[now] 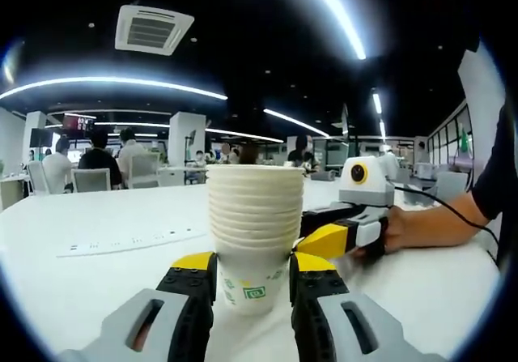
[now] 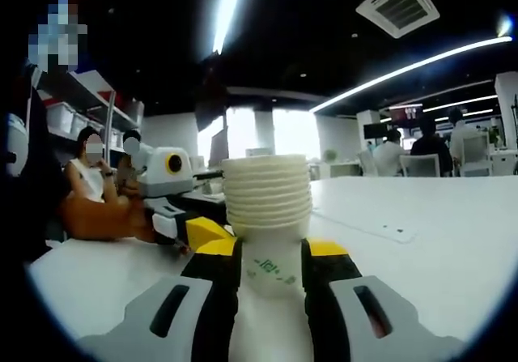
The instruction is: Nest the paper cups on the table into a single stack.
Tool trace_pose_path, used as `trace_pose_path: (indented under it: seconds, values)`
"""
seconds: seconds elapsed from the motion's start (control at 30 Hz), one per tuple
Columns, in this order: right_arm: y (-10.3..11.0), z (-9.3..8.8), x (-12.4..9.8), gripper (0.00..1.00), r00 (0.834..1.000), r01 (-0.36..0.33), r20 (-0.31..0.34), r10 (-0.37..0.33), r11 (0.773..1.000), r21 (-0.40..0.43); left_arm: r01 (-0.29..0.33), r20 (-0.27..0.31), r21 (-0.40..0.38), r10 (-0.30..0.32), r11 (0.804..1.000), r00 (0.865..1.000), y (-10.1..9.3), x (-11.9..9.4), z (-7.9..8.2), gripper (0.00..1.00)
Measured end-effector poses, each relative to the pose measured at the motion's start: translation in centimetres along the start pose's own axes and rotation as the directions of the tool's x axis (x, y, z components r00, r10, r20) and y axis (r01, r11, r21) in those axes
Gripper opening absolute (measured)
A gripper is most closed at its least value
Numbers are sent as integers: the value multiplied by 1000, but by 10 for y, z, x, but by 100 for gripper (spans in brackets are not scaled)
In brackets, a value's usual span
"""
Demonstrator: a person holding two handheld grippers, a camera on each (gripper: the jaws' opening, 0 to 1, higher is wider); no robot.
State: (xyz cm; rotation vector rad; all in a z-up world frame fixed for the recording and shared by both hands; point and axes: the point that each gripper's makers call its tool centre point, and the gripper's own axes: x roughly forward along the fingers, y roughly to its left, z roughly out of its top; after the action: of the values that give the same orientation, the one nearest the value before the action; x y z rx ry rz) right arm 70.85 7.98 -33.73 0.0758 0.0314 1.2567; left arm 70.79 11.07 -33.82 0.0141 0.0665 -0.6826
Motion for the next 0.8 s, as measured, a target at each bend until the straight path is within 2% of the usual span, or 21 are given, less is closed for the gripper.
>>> trace_pose_path:
  seconds: [0.2,0.8]
  values:
    - [0,0,0,31,1000,0,-1,0,1000,-5,-7,19,-2,7,1000,1000,9,-1,2,38]
    - [0,-2,1,30,1000,-3,-11,3,1000,-15,-33,51,26,32,999,998,5,-1,0,38]
